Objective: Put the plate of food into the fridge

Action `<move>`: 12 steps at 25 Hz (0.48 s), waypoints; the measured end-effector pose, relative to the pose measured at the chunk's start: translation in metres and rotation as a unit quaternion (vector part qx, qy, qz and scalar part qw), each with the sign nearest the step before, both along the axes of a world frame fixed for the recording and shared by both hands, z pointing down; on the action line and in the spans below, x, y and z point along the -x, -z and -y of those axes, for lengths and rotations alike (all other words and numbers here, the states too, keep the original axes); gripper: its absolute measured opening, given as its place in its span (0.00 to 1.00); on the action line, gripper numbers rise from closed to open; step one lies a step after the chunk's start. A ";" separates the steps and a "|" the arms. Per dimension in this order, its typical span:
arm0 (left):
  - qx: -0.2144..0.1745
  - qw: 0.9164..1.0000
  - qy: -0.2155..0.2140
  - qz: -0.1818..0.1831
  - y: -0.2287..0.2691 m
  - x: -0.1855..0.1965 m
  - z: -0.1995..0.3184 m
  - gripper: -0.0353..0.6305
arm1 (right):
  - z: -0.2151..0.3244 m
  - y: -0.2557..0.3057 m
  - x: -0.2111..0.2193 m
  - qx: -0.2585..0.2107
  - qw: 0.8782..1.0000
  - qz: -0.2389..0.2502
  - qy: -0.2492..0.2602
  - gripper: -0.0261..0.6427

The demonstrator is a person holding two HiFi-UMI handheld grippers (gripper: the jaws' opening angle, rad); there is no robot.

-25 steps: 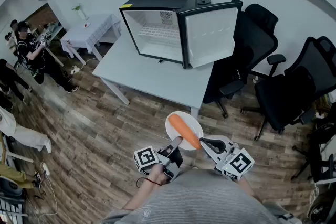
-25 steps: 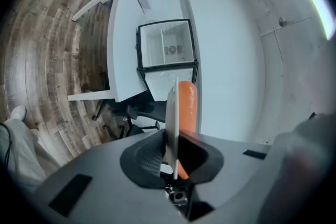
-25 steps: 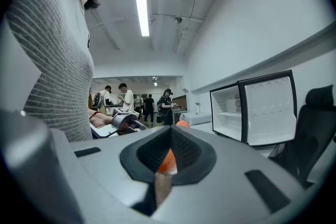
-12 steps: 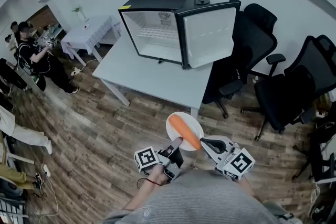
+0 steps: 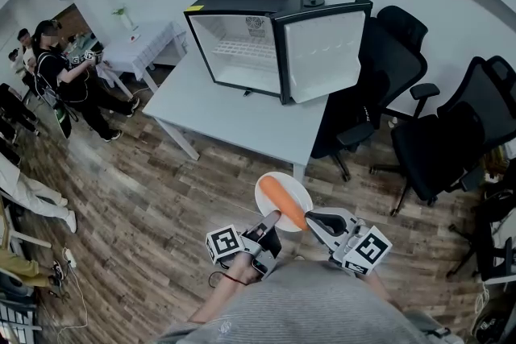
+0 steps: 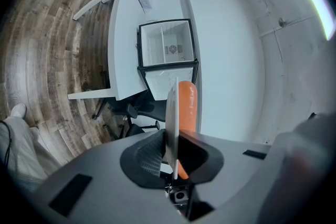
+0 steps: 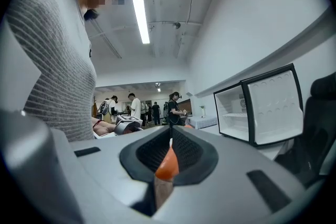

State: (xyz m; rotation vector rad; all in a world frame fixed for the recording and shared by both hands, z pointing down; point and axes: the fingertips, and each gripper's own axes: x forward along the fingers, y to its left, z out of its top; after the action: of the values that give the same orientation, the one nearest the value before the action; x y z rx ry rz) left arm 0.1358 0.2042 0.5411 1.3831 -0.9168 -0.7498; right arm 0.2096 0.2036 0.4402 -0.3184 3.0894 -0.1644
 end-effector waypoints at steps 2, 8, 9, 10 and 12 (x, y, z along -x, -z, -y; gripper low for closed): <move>0.001 1.000 0.001 -0.002 0.000 -0.001 -0.001 0.13 | 0.001 0.000 -0.002 0.002 1.000 0.002 -0.002 0.06; -0.006 1.000 0.001 -0.007 0.004 -0.005 -0.002 0.13 | -0.002 0.000 -0.004 0.000 1.000 0.002 -0.001 0.06; -0.006 1.000 0.002 -0.010 0.005 -0.005 -0.001 0.13 | -0.002 0.000 -0.004 0.001 1.000 0.001 -0.001 0.06; -0.006 1.000 0.001 -0.008 0.005 -0.005 -0.001 0.13 | -0.002 0.001 -0.004 0.001 1.000 0.000 -0.001 0.06; -0.006 1.000 0.001 -0.009 0.007 -0.007 -0.001 0.13 | -0.001 0.001 -0.005 0.001 1.000 0.000 -0.001 0.06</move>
State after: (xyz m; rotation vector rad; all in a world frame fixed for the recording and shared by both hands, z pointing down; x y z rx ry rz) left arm 0.1424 0.2051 0.5344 1.3834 -0.9003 -0.7691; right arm 0.2147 0.2048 0.4393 -0.3232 3.0892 -0.1683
